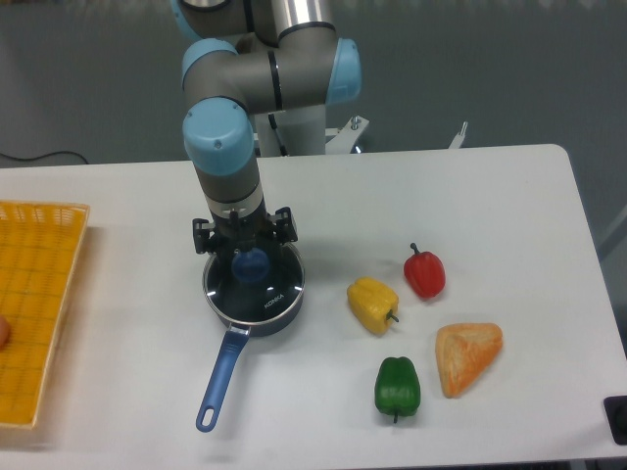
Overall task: Open the lid
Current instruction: 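Lower the open gripper around the blue lid knob, then close the gripper on the blue lid knob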
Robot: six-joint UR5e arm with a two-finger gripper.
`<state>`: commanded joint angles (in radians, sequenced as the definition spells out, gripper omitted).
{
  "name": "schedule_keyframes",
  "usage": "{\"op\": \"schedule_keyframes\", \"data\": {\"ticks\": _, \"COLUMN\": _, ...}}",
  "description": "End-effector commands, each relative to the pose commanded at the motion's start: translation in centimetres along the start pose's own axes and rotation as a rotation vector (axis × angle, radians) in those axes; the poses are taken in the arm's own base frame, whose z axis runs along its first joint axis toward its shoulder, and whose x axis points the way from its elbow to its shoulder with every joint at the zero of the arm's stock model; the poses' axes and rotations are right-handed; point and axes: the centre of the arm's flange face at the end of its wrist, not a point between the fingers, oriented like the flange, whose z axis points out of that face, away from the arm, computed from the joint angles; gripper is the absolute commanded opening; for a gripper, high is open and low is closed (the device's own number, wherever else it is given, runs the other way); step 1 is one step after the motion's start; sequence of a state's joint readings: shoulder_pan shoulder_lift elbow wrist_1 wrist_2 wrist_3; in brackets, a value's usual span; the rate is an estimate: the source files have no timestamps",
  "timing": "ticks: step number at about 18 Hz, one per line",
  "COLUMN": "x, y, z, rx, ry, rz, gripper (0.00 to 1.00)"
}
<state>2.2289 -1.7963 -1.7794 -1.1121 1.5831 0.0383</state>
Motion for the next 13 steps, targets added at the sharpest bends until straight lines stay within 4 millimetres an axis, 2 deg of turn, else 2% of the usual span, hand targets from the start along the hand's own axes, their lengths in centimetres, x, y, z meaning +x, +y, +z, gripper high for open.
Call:
{"op": "schedule_keyframes", "data": {"ticks": 6, "x": 0.8, "y": -0.1, "z": 1.2, "rx": -0.020, "ry": 0.001, "rz": -0.003, "gripper": 1.00}}
{"op": "schedule_keyframes", "data": {"ticks": 13, "x": 0.8, "y": -0.4, "z": 1.3, "rx": -0.020, "ry": -0.004, "rz": -0.015, "gripper": 1.00}}
